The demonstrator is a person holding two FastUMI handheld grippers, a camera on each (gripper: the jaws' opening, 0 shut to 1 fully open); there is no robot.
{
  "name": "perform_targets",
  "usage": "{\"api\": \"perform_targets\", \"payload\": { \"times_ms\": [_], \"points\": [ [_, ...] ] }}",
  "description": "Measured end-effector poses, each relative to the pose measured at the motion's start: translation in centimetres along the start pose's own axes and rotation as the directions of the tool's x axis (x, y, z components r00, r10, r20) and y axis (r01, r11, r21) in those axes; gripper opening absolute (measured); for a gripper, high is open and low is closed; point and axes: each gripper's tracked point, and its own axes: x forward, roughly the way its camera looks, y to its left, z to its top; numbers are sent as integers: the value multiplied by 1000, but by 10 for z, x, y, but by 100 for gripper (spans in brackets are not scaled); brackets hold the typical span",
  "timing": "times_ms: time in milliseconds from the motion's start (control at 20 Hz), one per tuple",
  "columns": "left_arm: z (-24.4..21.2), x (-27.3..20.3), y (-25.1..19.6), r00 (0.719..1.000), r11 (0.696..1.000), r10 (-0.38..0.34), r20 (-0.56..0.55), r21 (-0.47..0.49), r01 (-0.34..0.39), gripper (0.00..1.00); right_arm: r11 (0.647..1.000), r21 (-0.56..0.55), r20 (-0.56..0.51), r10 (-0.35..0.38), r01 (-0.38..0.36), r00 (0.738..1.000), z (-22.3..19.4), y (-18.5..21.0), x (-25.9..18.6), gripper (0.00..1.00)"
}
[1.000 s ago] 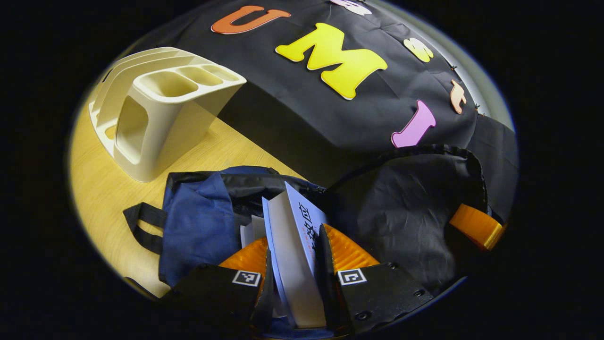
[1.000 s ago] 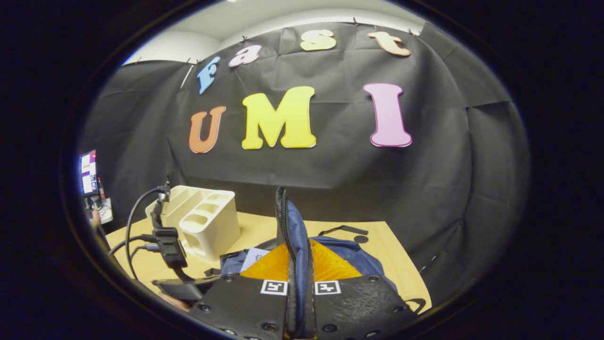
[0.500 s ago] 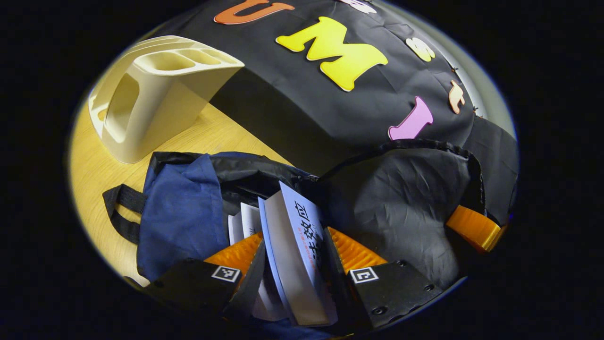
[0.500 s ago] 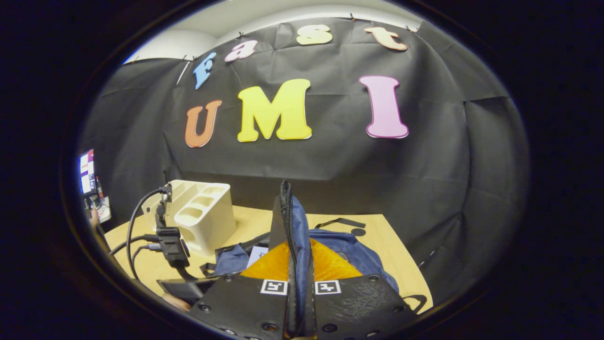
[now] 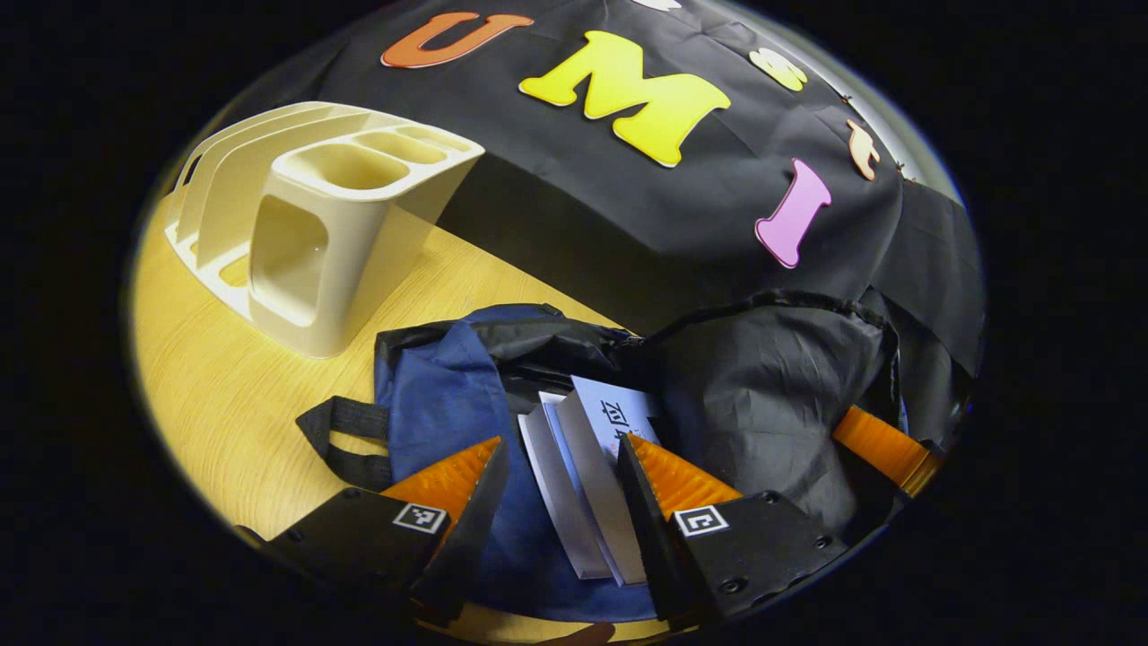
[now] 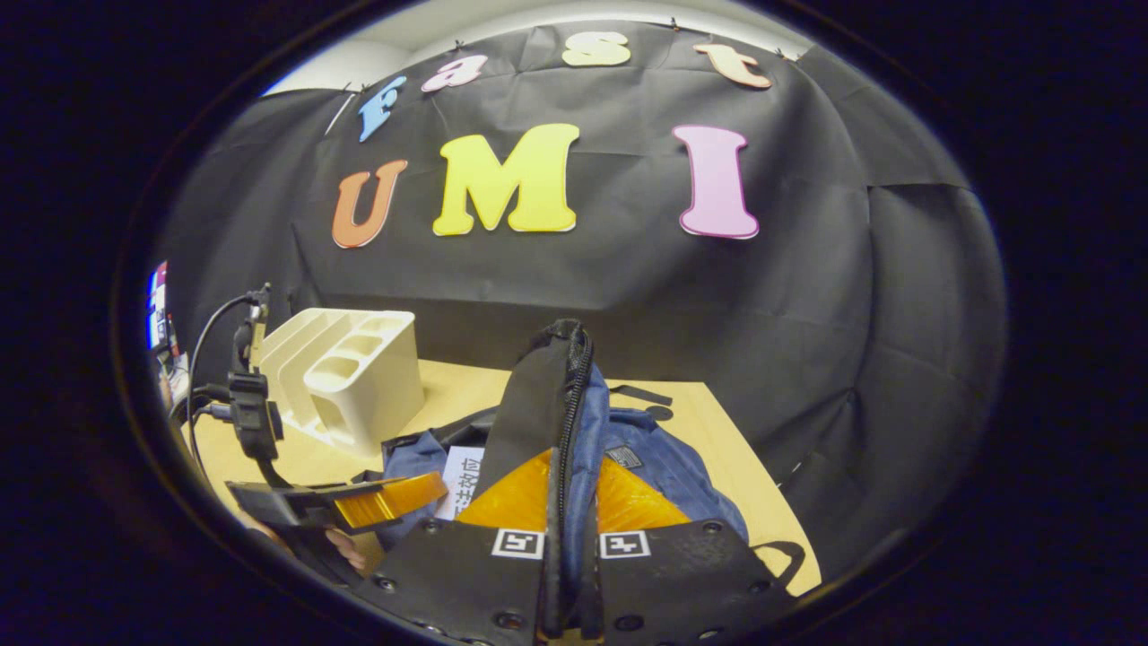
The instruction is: Open the schoolbag, grab two books from the bookshelf and put them into the schoolbag.
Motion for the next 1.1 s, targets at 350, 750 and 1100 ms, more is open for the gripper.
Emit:
{"api": "perform_targets", "payload": {
  "times_ms": [350,750,1100],
  "points": [
    [1,-46,36,996,994,83,34,62,-85,77,989,-87,-41,-121,118,992,-27,2,-17,30],
    [6,-106,59,987,985,89,131,138,-107,77,981,-84,-58,-183,178,981,-61,16,-49,60],
    [33,-167,94,953,961,169,251,175,-216,77,984,-64,-35,-166,164,985,-69,37,-89,70]
  ]
}}
